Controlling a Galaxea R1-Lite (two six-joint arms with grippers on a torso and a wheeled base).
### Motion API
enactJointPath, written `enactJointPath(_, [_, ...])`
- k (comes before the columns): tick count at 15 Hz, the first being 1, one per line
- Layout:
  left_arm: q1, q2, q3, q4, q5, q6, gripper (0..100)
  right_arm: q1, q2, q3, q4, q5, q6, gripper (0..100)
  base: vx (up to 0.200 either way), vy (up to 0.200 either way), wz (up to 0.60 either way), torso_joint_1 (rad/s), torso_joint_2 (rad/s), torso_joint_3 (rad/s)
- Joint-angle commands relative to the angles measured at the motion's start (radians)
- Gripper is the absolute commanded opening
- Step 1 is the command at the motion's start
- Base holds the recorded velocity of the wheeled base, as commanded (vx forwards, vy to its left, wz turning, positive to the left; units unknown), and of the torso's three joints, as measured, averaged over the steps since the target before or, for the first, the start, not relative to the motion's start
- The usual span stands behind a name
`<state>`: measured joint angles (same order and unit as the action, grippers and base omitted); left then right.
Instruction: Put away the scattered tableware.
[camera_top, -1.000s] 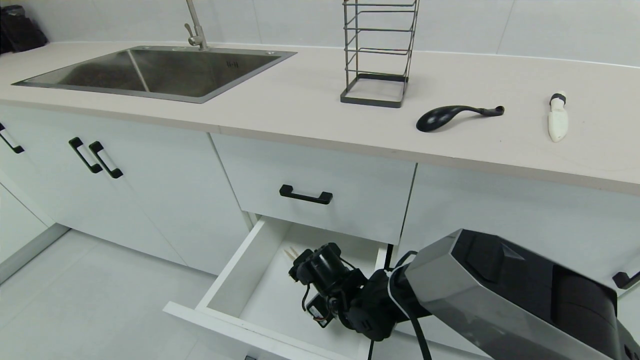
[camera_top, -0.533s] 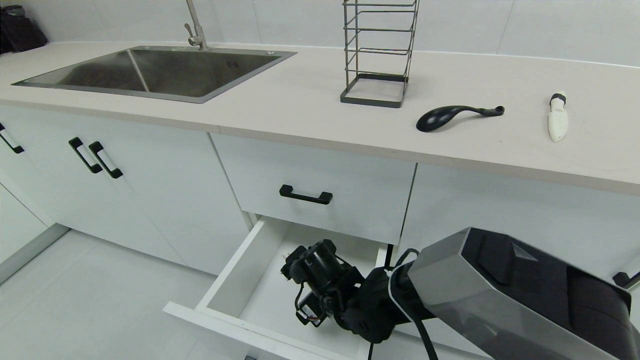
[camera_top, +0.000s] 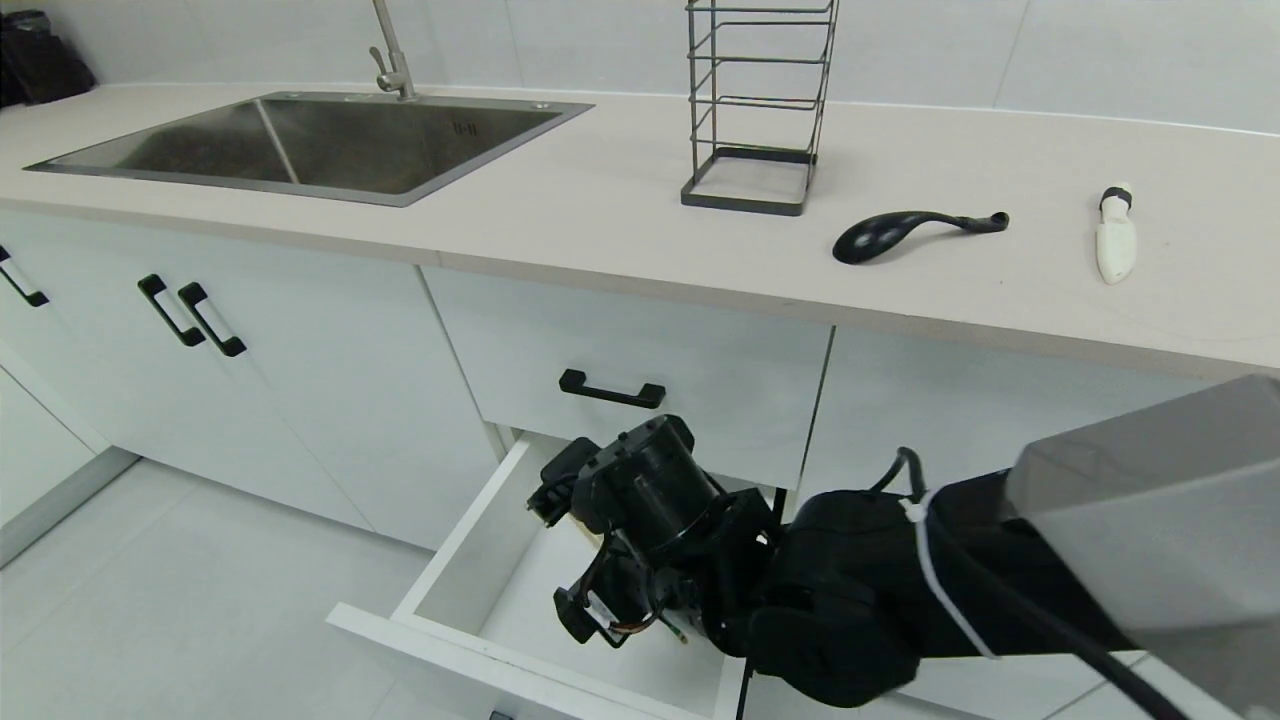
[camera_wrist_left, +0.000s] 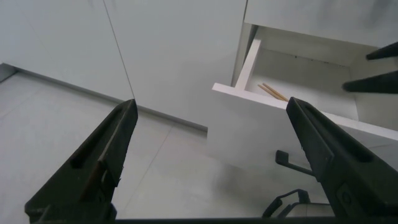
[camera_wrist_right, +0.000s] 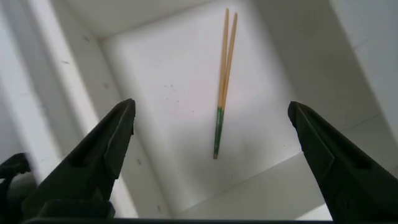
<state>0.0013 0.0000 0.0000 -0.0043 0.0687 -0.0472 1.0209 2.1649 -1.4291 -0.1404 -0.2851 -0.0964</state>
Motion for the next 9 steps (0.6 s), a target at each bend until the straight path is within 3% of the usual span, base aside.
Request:
enactJointPath(1, [0.0,0.0,0.0,0.0,0.0,0.0,100,0.021,-0.123,0.052,-0.011,0.009,0.0,100,0.0,0.0,0.0,0.0,0.0,0.0])
enactJointPath(6, [0.0,0.0,0.0,0.0,0.0,-0.002,100,0.001,-0.372,0.463,-0.321,0.066,-0.005,100,0.0,0.0,0.0,0.0,0.0,0.0])
enactJointPath(9, [0.0,0.0,0.0,0.0,0.0,0.0,100,-0.025,-0.436,0.693,-0.479,0.19,-0.048,100,0.0,0.0,0.0,0.0,0.0,0.0])
